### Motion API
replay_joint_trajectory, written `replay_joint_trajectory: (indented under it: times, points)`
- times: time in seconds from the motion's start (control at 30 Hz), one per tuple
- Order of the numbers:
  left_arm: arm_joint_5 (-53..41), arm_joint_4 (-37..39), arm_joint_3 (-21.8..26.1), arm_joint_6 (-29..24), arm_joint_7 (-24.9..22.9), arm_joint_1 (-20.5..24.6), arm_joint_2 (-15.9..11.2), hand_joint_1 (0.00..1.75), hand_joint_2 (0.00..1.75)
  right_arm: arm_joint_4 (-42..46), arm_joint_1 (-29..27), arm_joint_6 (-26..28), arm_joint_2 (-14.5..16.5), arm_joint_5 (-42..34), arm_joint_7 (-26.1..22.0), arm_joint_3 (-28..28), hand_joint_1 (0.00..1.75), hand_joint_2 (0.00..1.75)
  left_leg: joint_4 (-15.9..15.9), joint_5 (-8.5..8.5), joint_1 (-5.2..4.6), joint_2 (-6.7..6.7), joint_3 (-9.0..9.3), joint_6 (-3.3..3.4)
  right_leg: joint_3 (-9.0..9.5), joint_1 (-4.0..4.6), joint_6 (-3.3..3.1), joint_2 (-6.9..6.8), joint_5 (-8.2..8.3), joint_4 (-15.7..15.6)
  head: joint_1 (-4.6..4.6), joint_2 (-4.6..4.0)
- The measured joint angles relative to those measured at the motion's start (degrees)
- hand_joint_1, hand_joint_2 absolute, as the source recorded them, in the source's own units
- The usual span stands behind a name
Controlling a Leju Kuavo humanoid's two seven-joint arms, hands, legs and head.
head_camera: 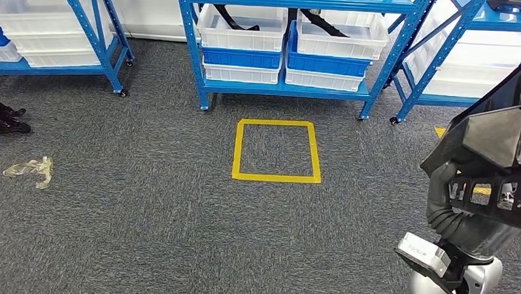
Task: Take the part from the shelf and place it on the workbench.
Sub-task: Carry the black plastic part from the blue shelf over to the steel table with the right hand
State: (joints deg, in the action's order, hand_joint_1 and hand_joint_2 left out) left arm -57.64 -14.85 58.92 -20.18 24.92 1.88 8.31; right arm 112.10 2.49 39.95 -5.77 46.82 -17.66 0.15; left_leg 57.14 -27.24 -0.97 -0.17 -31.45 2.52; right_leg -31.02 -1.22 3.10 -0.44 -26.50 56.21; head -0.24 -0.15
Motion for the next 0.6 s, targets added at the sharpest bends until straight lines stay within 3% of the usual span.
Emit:
replay_joint_trajectory:
  times: [0.07,0.13,0.23,0.27,0.3,0.33,0.4,0.43,0.5,0.6]
  points:
    - [0.0,0.1,0.0,0.0,0.0,0.0,-0.1,0.0,1.75,-0.3,0.1,0.0,-0.2,0.1,0.4,0.2,1.66,1.75,-0.3,0.43,0.15,0.05,-0.08,0.6,-0.14,-0.16,0.44,0.0,0.26,-0.1,-0.01,0.0]
    - [0.0,0.1,0.0,-0.1,0.0,0.0,-0.1,0.0,1.75,-0.5,0.1,0.0,-0.5,0.2,0.5,0.4,1.66,1.75,-1.2,1.18,0.65,0.21,0.07,1.04,-1.14,-0.03,0.37,0.08,-0.96,1.7,0.08,0.0]
    - [0.1,0.3,0.0,-0.1,0.0,0.0,-0.1,0.0,1.75,-0.8,0.2,0.0,-0.9,0.3,0.5,0.6,1.66,1.75,-1.6,1.81,0.99,0.38,-0.45,1.13,-5.78,-0.03,-0.15,0.23,-6.09,12.2,0.32,0.0]
    - [0.1,0.4,0.0,-0.1,0.0,0.0,-0.1,0.0,1.75,-1.0,0.1,0.0,-1.0,0.3,0.6,0.7,1.66,1.75,-1.6,1.94,1.06,0.32,-0.68,0.98,-7.12,-0.14,-0.04,0.24,-7.27,15.5,0.32,0.0]
    - [0.1,0.4,0.0,-0.1,0.0,0.0,-0.1,0.0,1.75,-1.2,0.1,0.0,-1.0,0.3,0.6,0.8,1.66,1.75,-1.6,2.08,1.17,0.21,-0.89,0.77,-7.48,-0.32,0.31,0.24,-7.6,16.8,0.31,0.0]
    - [0.1,0.5,0.0,-0.1,0.0,0.0,-0.1,0.0,1.75,-1.3,0.0,0.0,-1.1,0.3,0.6,0.8,1.66,1.75,-1.5,2.19,1.35,0.03,-1.05,0.52,-6.58,-0.55,0.89,0.25,-6.98,15.6,0.31,0.0]
    - [0.1,0.6,0.0,-0.1,0.0,0.0,-0.1,0.0,1.75,-1.5,0.1,0.0,-1.1,0.2,0.6,0.8,1.66,1.75,-1.0,2.24,1.77,-0.5,-1.39,-0.26,-2.09,-1.22,2.31,0.63,-4.39,7.6,0.34,0.0]
    - [0.1,0.6,0.0,-0.1,0.0,0.0,-0.2,0.0,1.75,-1.5,0.1,0.0,-1.1,0.2,0.7,0.9,1.66,1.75,-0.6,2.17,1.84,-0.82,-1.66,-0.76,-0.11,-1.35,2.6,1.03,-3.38,4.0,0.4,0.0]
    - [0.1,0.6,0.0,-0.1,0.0,0.0,-0.3,0.0,1.75,-1.7,0.2,0.0,-1.2,0.2,0.7,1.0,1.66,1.75,0.0,2.21,1.75,-1.27,-2.16,-1.7,1.39,-1.35,1.97,1.61,-2.7,0.9,0.4,0.0]
    - [0.1,0.8,0.0,-0.2,0.0,-0.1,-0.3,0.0,1.75,-1.8,0.3,0.0,-1.2,-0.2,0.9,1.1,1.66,1.75,0.3,2.36,1.99,-1.4,-2.71,-2.5,0.99,-1.13,0.25,1.3,-2.31,1.5,0.26,0.0]
